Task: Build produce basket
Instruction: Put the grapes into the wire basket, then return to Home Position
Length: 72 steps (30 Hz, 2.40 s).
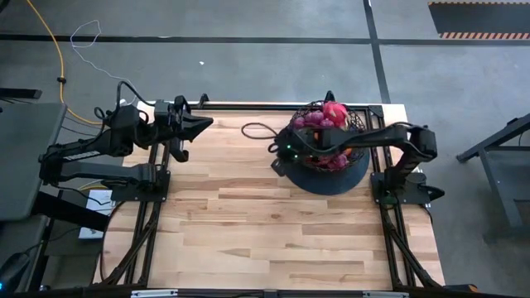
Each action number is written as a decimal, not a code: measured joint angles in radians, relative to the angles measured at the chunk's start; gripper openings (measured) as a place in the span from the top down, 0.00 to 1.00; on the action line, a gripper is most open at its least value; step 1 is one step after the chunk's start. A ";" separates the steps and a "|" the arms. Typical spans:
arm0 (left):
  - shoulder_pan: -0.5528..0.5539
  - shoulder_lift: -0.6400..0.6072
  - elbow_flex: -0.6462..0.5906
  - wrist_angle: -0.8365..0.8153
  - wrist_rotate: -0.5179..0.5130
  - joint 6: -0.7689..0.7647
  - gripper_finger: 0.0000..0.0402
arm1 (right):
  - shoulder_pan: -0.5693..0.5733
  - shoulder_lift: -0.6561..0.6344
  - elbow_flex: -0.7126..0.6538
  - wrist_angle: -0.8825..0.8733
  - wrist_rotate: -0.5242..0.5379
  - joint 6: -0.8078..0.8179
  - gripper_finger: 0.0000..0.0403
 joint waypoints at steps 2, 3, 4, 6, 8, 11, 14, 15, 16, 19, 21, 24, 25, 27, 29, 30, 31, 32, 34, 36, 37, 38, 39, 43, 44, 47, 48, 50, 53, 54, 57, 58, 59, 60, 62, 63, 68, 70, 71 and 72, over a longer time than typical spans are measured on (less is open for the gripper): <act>0.000 0.000 0.000 -0.001 0.001 0.002 0.99 | -0.016 -0.020 0.000 -0.040 0.024 0.000 0.99; 0.000 0.000 0.000 0.000 0.001 0.002 0.99 | -0.022 -0.037 0.000 -0.064 0.046 0.003 0.99; 0.000 0.000 0.000 0.000 0.001 0.001 1.00 | -0.028 -0.056 0.000 -0.091 0.069 0.003 0.99; 0.000 0.000 0.000 -0.001 -0.001 0.002 1.00 | -0.042 -0.087 0.002 -0.171 0.124 0.000 0.99; 0.000 0.000 0.000 -0.001 -0.002 0.002 1.00 | -0.060 -0.108 0.000 -0.277 0.162 -0.005 1.00; 0.000 0.000 0.000 -0.001 -0.020 0.003 1.00 | -0.088 -0.134 -0.001 -0.419 0.240 -0.005 1.00; 0.000 0.000 0.000 -0.001 -0.040 0.003 1.00 | -0.114 -0.166 -0.001 -0.446 0.299 -0.012 1.00; 0.000 0.000 0.000 -0.001 -0.049 0.003 1.00 | -0.125 -0.178 -0.001 -0.441 0.305 -0.020 1.00; 0.000 0.000 0.000 -0.001 -0.055 0.003 1.00 | -0.135 -0.190 -0.001 -0.434 0.308 -0.026 1.00; 0.000 0.000 0.000 -0.001 -0.058 0.003 1.00 | -0.158 -0.233 -0.002 -0.415 0.310 -0.034 1.00; 0.000 0.000 0.000 -0.004 -0.058 0.003 1.00 | -0.161 -0.278 -0.002 -0.398 0.314 -0.063 1.00; 0.000 0.000 0.000 -0.010 -0.058 0.003 1.00 | -0.157 -0.357 -0.002 -0.362 0.298 -0.126 1.00; 0.000 0.000 0.000 -0.012 -0.058 0.005 1.00 | -0.154 -0.383 -0.002 -0.345 0.277 -0.156 1.00; 0.000 0.000 0.000 -0.012 -0.058 0.023 1.00 | -0.150 -0.437 -0.003 -0.296 0.205 -0.210 1.00; 0.000 0.002 0.000 -0.012 -0.058 0.032 1.00 | -0.147 -0.493 -0.022 -0.217 0.105 -0.252 1.00; 0.000 0.005 0.000 -0.011 -0.058 0.033 1.00 | -0.145 -0.521 -0.042 -0.166 0.040 -0.268 1.00; 0.000 0.008 0.000 -0.012 -0.058 0.031 1.00 | -0.142 -0.550 -0.068 -0.108 -0.019 -0.270 1.00; 0.000 0.010 0.000 -0.014 -0.058 0.029 1.00 | -0.140 -0.579 -0.101 -0.047 -0.071 -0.269 1.00; 0.000 0.012 0.000 -0.017 -0.057 0.028 1.00 | -0.127 -0.637 -0.178 0.081 -0.143 -0.248 1.00; 0.000 0.011 0.000 -0.024 -0.044 0.013 1.00 | -0.106 -0.689 -0.258 0.193 -0.166 -0.215 1.00; 0.000 0.011 0.000 -0.032 -0.041 0.003 1.00 | -0.092 -0.712 -0.294 0.237 -0.169 -0.205 1.00; 0.000 0.014 0.000 -0.038 -0.039 0.001 1.00 | -0.077 -0.735 -0.330 0.272 -0.170 -0.198 1.00; -0.001 0.016 0.000 -0.044 -0.039 -0.005 1.00 | -0.063 -0.754 -0.359 0.301 -0.169 -0.193 1.00; -0.001 0.020 0.000 -0.051 -0.040 -0.031 1.00 | -0.010 -0.813 -0.431 0.340 -0.163 -0.191 1.00; -0.001 0.022 0.000 -0.052 -0.040 -0.049 1.00 | 0.003 -0.824 -0.440 0.341 -0.152 -0.185 1.00; -0.001 0.023 0.000 -0.054 -0.040 -0.069 1.00 | 0.043 -0.844 -0.449 0.339 -0.120 -0.155 1.00; -0.001 0.022 0.000 -0.054 -0.040 -0.068 1.00 | 0.058 -0.845 -0.449 0.339 -0.116 -0.145 1.00; -0.001 0.022 0.000 -0.054 -0.042 -0.069 1.00 | 0.098 -0.843 -0.449 0.339 -0.109 -0.129 1.00; -0.001 0.023 0.000 -0.054 -0.042 -0.069 1.00 | 0.164 -0.840 -0.449 0.337 -0.069 -0.111 1.00; -0.003 0.023 0.000 -0.054 -0.040 -0.069 1.00 | 0.185 -0.837 -0.449 0.336 -0.055 -0.109 1.00; -0.027 0.023 0.000 -0.053 -0.029 -0.068 1.00 | 0.236 -0.836 -0.449 0.334 -0.001 -0.109 1.00; -0.043 0.028 0.000 -0.052 -0.028 -0.068 1.00 | 0.248 -0.836 -0.449 0.334 0.013 -0.109 1.00; -0.061 0.034 0.000 -0.051 -0.029 -0.068 1.00 | 0.257 -0.836 -0.449 0.334 0.019 -0.109 1.00; -0.083 0.042 0.000 -0.050 -0.036 -0.069 1.00 | 0.261 -0.836 -0.449 0.334 0.022 -0.109 1.00; -0.132 0.061 -0.001 -0.050 -0.066 -0.068 1.00 | 0.264 -0.837 -0.449 0.337 0.022 -0.109 1.00; -0.158 0.069 -0.010 -0.034 -0.080 -0.068 1.00 | 0.264 -0.837 -0.449 0.337 0.022 -0.109 1.00; -0.264 0.074 -0.148 0.154 -0.127 -0.083 1.00 | 0.263 -0.837 -0.449 0.338 0.023 -0.110 1.00; -0.290 0.061 -0.222 0.223 -0.150 -0.102 1.00 | 0.263 -0.837 -0.449 0.338 0.023 -0.109 1.00; -0.298 0.053 -0.253 0.252 -0.152 -0.102 1.00 | 0.263 -0.837 -0.449 0.338 0.023 -0.109 1.00; -0.301 0.042 -0.277 0.266 -0.152 -0.098 1.00 | 0.263 -0.837 -0.449 0.338 0.023 -0.109 1.00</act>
